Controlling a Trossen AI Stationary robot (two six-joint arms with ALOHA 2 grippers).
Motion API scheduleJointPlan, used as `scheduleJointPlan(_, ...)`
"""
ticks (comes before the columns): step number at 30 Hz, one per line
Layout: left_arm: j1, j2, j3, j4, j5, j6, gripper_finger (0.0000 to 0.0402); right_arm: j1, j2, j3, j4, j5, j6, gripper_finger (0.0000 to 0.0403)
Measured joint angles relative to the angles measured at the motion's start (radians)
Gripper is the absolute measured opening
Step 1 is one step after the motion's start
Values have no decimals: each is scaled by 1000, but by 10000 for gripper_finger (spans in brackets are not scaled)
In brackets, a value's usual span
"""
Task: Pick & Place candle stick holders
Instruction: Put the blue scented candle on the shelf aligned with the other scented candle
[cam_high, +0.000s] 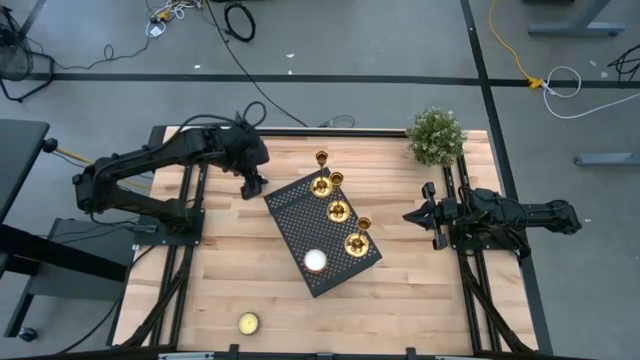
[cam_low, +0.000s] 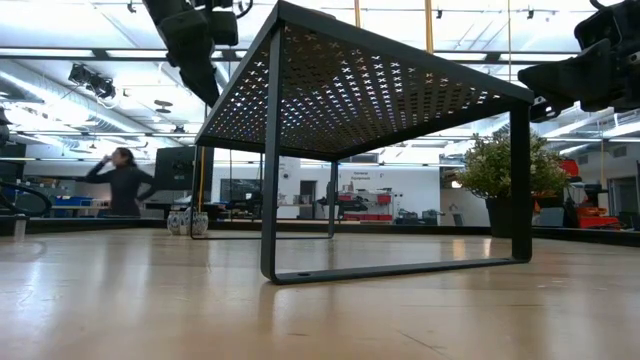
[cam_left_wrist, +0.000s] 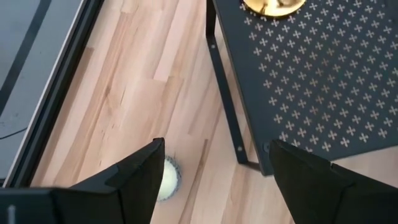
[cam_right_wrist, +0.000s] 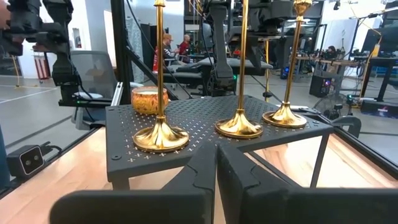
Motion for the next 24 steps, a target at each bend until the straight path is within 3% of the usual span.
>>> scheduleJointPlan(13, 24, 2, -34, 10, -22, 0, 394, 0, 0, 0, 0, 0, 0, 18)
scheduleJointPlan(24, 50, 2, -34, 8, -42, 5, 399, 0, 0, 0, 0, 0, 0, 18)
